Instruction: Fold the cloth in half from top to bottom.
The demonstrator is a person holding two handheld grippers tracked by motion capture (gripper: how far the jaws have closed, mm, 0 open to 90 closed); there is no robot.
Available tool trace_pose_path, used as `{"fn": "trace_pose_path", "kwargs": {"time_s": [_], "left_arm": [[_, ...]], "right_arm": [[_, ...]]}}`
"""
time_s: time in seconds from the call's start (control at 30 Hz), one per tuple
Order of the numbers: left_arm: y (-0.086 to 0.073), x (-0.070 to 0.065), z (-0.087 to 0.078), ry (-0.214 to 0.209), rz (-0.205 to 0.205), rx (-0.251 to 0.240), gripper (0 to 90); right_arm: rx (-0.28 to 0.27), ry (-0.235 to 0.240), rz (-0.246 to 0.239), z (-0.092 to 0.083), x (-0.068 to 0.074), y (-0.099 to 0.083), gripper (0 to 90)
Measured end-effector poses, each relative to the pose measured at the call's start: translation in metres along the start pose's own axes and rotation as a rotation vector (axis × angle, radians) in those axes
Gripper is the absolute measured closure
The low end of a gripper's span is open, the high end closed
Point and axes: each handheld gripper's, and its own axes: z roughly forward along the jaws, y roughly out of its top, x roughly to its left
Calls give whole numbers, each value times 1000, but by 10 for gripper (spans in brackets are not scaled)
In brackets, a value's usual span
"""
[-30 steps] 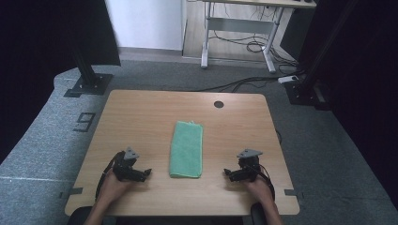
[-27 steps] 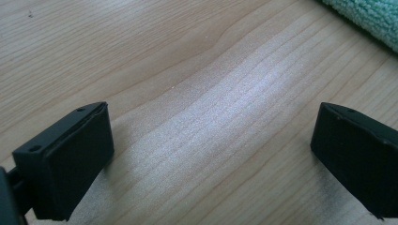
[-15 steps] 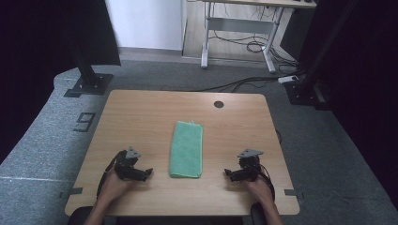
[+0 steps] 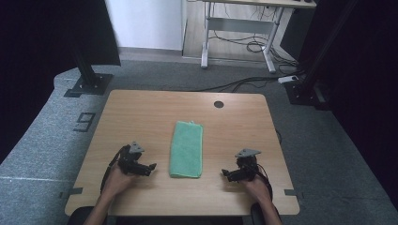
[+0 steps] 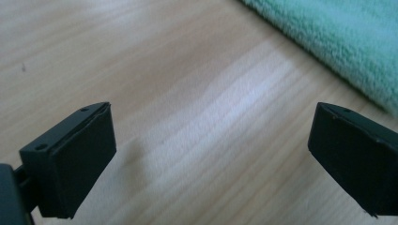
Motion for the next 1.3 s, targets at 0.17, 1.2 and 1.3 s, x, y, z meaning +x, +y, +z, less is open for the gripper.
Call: {"fn": "trace_pose_path", "kwargs": {"time_s": [0.17, 1.2, 1.3], "left_arm": [[15, 1, 4, -11, -6, -27, 24], [73, 1, 49, -17, 28, -51, 41], [78, 0, 54, -13, 34, -45, 28]], "right_arm": [[-5, 15, -25, 4, 9, 8, 0], [-38, 99, -95, 22, 49, 49, 0], [-40, 100, -100, 26, 53, 53, 0]]}}
